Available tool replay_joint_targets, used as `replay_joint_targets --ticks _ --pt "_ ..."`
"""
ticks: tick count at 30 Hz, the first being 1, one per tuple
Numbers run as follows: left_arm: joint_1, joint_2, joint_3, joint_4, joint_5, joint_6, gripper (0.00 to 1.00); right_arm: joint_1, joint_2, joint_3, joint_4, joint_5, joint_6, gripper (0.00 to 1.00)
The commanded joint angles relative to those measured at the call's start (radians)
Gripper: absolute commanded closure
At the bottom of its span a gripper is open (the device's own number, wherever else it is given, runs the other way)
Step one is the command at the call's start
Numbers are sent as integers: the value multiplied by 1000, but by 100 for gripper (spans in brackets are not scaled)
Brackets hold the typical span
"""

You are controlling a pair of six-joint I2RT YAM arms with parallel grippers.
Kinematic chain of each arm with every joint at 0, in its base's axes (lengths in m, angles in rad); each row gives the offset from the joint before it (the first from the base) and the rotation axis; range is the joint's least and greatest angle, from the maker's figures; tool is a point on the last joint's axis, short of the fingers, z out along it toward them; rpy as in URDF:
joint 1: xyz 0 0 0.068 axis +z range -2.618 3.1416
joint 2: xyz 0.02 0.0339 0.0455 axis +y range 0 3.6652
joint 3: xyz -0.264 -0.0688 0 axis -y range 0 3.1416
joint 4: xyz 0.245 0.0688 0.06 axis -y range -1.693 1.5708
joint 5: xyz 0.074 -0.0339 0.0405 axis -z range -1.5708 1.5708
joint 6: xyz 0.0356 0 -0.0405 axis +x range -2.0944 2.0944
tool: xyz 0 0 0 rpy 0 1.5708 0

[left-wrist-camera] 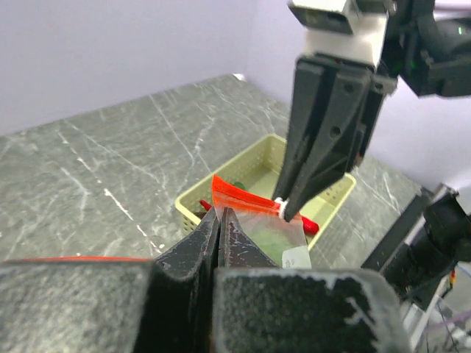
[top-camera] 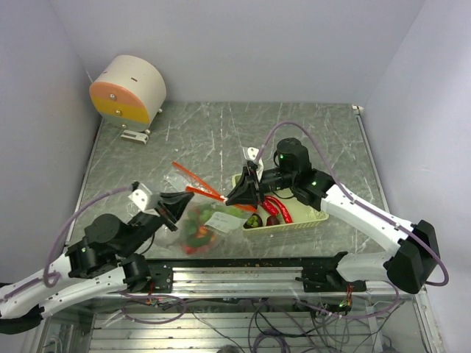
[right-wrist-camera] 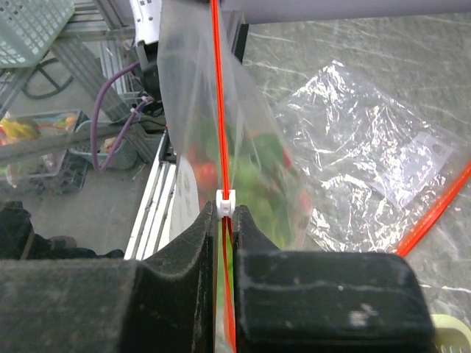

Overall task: Place the food in the zip-top bag and seal the zipper
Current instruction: Zip the zipper food storage bag at the center of the board, then pick up the zipper food storage bag at the center of the board.

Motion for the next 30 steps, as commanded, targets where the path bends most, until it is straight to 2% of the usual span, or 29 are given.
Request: replay_joint_targets --ticks 1,8,13,20,21,24,27,28,30 --pt "4 -113 100 57 -226 2 93 -30 -8 -39 -48 40 -23 100" --pt "4 -211 126 6 -392 -3 93 -38 -2 -49 -40 44 -17 100" --pt "3 -223 135 -18 -399 -9 93 -39 3 -54 -37 60 -9 100" --pt "4 -223 134 -26 -399 -20 93 -40 31 -38 -56 220 28 100" --pt "4 -220 133 -22 -399 -21 93 -41 32 -38 -47 230 38 91" --pt "3 -213 123 2 -403 -20 93 -39 19 -43 23 215 101 55" --pt "3 -194 99 70 -411 -2 93 -40 -10 -44 109 236 189 12" --pt "4 -184 91 93 -419 4 93 -41 -20 -42 132 274 222 2" --pt "4 -157 75 148 -440 26 93 -40 -49 -33 150 370 284 0"
